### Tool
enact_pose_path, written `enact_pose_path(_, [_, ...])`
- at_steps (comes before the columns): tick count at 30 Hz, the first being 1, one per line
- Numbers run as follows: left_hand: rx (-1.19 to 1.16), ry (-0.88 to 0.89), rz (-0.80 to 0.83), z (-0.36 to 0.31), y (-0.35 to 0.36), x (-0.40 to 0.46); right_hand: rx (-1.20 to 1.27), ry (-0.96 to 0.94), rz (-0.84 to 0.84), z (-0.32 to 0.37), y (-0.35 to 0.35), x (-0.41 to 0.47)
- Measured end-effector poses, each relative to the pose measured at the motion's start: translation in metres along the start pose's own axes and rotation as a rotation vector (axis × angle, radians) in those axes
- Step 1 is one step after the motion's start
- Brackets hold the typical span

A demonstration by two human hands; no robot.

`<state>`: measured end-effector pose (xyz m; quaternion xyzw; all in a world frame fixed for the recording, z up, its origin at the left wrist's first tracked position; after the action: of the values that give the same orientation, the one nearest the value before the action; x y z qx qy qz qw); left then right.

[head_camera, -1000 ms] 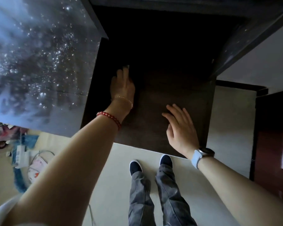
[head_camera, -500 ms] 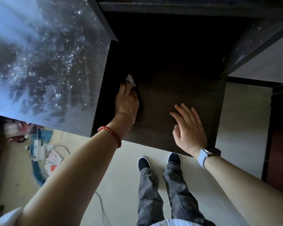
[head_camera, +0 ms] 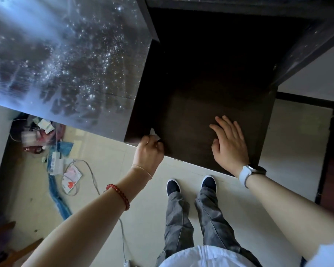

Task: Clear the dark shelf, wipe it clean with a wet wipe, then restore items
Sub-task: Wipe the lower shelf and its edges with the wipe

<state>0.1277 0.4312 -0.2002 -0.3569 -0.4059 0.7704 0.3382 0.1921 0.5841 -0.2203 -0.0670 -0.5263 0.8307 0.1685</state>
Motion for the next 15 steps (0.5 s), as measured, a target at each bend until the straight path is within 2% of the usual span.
enact_pose_path(4, [-0.119, -0.169, 0.008, 0.007, 0.003, -0.023, 0.028, 0.066, 0.033, 0.000, 0.004, -0.003])
enact_pose_path(9, [-0.435, -0.319, -0.086, -0.004, -0.004, -0.028, 0.083, 0.081, 0.077, 0.006, 0.006, -0.016])
enact_pose_path(12, [-0.646, -0.449, -0.140, -0.007, -0.005, -0.005, 0.199, 0.169, 0.026, -0.005, -0.005, -0.029])
enact_pose_path(15, [-0.711, -0.414, -0.199, -0.031, -0.012, 0.031, 0.196, 0.242, -0.036, -0.028, -0.019, -0.046])
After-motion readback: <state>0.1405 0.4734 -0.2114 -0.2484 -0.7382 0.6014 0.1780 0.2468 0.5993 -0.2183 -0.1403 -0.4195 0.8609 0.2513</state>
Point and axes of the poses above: each hand's wrist, its own x-axis towards the middle knuckle, its own y-axis out of the palm, z = x × y, the point moved 10 cm from there along x, towards the middle knuckle, and after that the axes turned 6 degrees about -z, right-handed, at the moved point
